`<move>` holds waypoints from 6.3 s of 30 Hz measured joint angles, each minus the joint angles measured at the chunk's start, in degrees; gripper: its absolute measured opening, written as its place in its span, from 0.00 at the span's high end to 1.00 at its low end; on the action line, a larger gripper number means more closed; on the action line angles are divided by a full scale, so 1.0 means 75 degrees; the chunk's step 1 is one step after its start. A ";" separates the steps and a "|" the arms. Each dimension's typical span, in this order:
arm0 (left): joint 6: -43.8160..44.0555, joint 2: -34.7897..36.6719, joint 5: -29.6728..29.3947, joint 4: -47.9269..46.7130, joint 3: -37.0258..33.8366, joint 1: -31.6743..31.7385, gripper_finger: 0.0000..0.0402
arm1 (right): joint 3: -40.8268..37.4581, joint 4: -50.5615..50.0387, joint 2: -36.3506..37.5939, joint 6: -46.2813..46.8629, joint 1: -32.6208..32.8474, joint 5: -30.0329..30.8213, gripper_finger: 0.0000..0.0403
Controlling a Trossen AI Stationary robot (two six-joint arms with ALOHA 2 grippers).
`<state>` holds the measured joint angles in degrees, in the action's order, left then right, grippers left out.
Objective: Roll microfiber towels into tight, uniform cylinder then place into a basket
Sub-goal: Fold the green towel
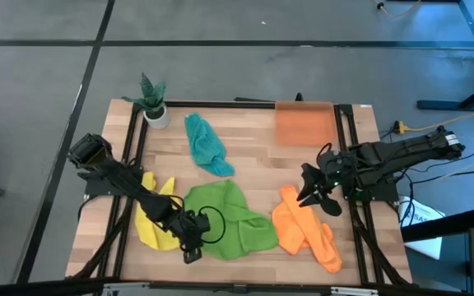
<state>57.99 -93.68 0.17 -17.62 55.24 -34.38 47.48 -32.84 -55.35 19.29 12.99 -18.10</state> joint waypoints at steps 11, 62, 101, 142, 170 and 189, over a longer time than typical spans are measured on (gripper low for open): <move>0.0083 0.0841 -0.1226 -0.2489 0.1000 -0.0135 1.00 | -0.0003 0.0041 -0.1426 0.2390 0.0037 -0.0851 0.67; -0.0209 0.1541 -0.2248 -0.3426 0.1000 -0.0311 1.00 | 0.0000 0.4356 -0.6129 0.6222 0.0695 -0.1735 0.72; -0.2695 0.4333 -0.5606 -0.3359 0.1012 -0.0146 1.00 | 0.3712 -0.2079 -0.3008 0.2932 0.0232 0.2777 1.00; -0.5513 0.5399 -0.4743 -0.3447 0.1000 0.3978 1.00 | 0.5010 -0.3495 -0.2151 0.0550 -0.2473 0.5474 1.00; -0.3003 0.2989 -0.1779 -0.3882 0.1006 0.1544 1.00 | 0.1822 -0.2777 -0.2148 0.2411 -0.0265 0.2587 1.00; -0.0563 0.0700 -0.0996 -0.2445 0.1006 -0.0093 1.00 | 0.0874 -0.1822 -0.2151 0.3253 0.0758 0.1575 1.00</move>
<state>53.77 -88.44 -7.30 -35.96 62.78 -35.07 54.04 -46.50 -71.48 43.68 18.68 -6.28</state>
